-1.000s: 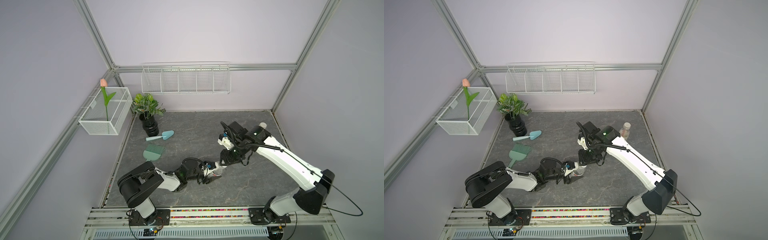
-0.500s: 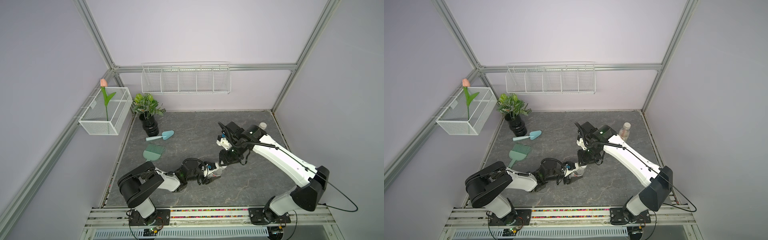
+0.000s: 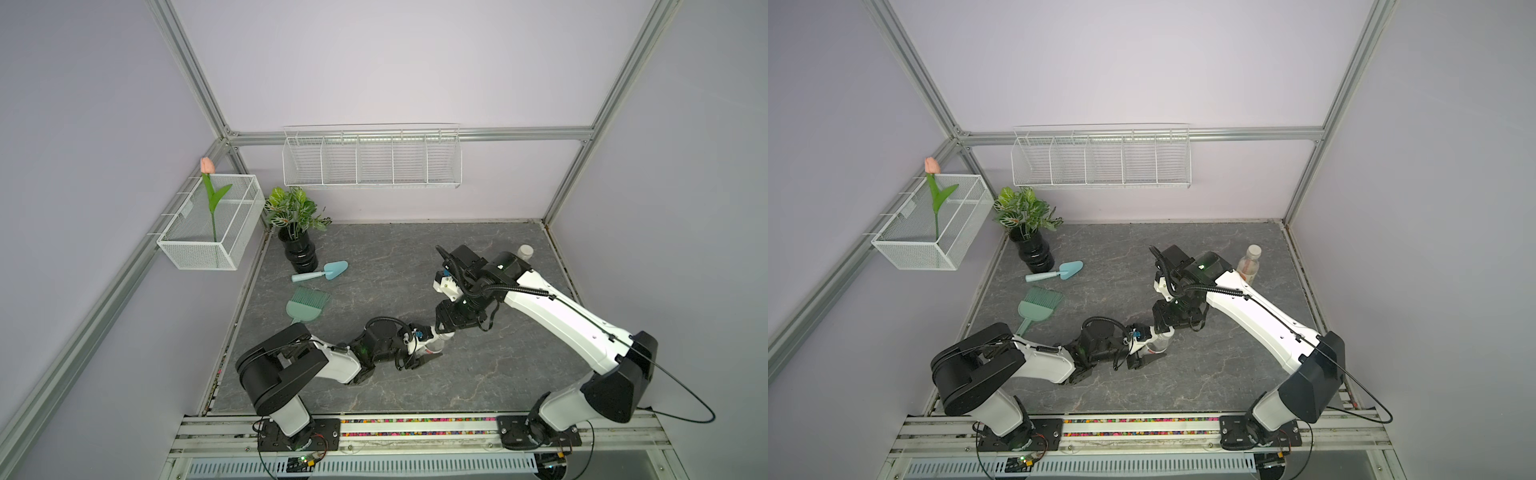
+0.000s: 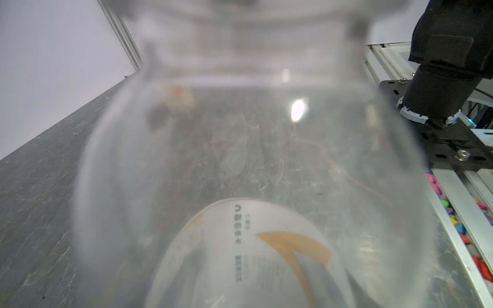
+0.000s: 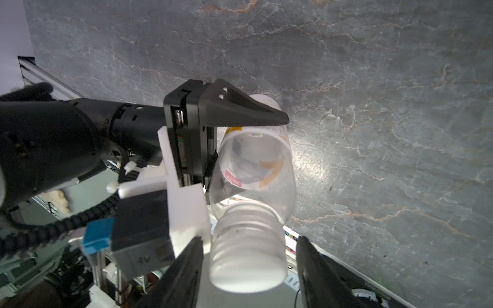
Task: Screw on the bottle caps
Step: Screw the bottle cap onto the plastic bottle.
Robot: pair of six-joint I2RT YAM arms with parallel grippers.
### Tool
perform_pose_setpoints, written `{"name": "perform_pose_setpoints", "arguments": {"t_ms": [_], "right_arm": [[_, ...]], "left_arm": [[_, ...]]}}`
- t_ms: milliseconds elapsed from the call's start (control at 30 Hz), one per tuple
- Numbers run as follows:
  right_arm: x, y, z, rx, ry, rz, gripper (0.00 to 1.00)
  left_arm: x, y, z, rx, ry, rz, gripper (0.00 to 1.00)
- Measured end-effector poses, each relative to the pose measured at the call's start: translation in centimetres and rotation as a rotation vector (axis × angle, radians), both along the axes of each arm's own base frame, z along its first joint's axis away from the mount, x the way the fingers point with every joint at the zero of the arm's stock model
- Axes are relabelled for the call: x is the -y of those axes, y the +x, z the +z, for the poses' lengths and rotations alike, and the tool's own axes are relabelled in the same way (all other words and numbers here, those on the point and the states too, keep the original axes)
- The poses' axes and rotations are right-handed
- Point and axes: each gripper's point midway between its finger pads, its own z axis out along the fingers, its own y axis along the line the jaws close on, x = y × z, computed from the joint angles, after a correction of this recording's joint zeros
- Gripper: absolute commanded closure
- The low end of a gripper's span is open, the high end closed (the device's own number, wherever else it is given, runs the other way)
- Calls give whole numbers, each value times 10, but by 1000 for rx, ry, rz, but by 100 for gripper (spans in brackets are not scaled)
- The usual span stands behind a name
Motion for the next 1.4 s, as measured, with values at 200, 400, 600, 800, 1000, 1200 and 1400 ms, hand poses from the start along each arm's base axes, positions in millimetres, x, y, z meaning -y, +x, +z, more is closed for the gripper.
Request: {"name": "perform_pose_setpoints", "arguments": {"t_ms": [200, 400, 600, 800, 1000, 1200, 1400], "right_arm": [[2, -3, 15, 45, 41, 6, 25], [10, -10, 45, 168, 148, 19, 17], [22, -23, 60, 324, 250, 83, 16], [22, -16, 67, 426, 257, 138, 18], [19, -6, 61, 463, 254, 140, 20], [11, -2, 60, 466, 279, 147, 23], [6, -1, 59, 464, 290, 155, 28]], "left_arm": [[2, 0, 7, 10, -26, -1, 34], [2, 1, 18, -15, -61, 15, 34], [4, 0, 32, -54, -118, 12, 34], [6, -7, 37, -83, -144, -26, 34], [7, -12, 41, -99, -160, -51, 34], [7, -13, 43, -107, -168, -58, 34], [7, -14, 43, -111, -168, -60, 34]]}}
